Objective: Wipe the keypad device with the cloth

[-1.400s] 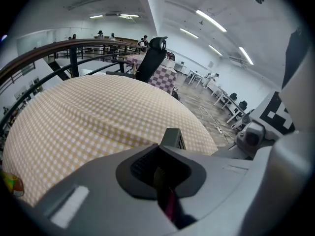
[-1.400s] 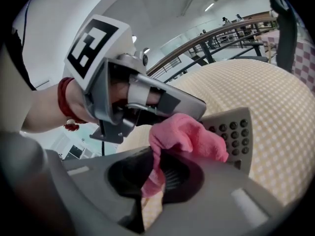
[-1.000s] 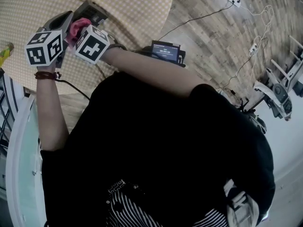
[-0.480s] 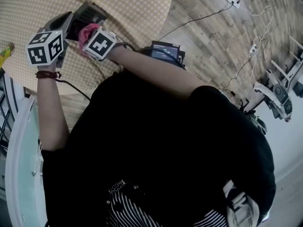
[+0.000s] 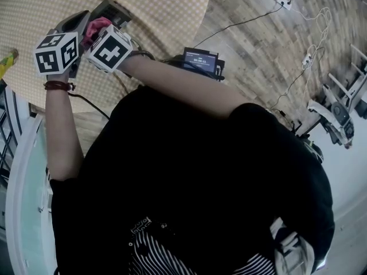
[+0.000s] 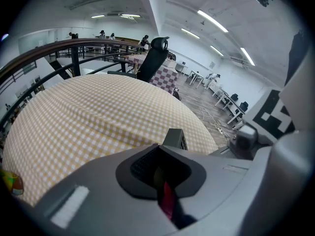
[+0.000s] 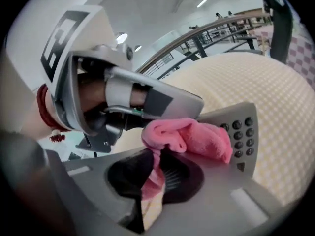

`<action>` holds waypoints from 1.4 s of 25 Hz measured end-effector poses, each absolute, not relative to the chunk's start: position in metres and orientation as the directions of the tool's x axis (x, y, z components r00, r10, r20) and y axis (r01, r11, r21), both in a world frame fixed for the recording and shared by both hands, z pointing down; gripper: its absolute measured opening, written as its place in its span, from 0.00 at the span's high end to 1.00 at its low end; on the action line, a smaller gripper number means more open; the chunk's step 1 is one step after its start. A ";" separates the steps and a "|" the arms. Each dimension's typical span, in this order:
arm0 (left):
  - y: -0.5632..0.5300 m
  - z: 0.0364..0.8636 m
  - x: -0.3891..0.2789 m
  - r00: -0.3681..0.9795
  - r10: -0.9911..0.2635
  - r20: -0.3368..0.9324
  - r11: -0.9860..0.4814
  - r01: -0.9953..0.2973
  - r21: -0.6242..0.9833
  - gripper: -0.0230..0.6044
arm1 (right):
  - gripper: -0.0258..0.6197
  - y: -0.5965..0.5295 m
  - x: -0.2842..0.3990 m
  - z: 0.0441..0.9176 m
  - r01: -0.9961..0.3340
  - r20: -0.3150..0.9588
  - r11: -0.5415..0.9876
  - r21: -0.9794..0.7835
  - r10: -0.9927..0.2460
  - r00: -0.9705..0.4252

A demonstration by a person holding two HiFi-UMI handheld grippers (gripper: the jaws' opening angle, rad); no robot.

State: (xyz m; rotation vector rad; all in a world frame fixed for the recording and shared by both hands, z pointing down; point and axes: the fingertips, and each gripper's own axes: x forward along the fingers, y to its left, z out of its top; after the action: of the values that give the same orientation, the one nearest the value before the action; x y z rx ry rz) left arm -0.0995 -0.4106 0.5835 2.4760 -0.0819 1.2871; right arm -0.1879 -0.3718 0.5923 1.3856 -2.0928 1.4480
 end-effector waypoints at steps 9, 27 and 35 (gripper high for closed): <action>-0.410 0.584 -0.101 0.587 0.108 0.802 -0.938 -0.207 0.278 0.96 | 0.89 -0.315 -0.201 0.658 -0.771 0.710 -0.033 -0.636 -0.417 -0.568; -0.409 0.582 -0.098 0.587 0.111 0.802 -0.939 -0.203 0.278 0.96 | 0.89 -0.362 -0.189 0.603 -0.758 0.645 0.008 -0.652 -0.519 -0.560; -0.410 0.581 -0.097 0.588 0.108 0.802 -0.939 -0.204 0.276 0.96 | 0.89 -0.324 -0.201 0.648 -0.689 0.627 -0.039 -0.724 -0.453 -0.634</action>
State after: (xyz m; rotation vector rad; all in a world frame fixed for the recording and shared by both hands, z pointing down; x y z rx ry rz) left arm -0.0974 -0.4103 0.5808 2.4817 -0.0777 1.2857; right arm -0.2013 -0.3239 0.6483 1.2300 -2.0274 1.7391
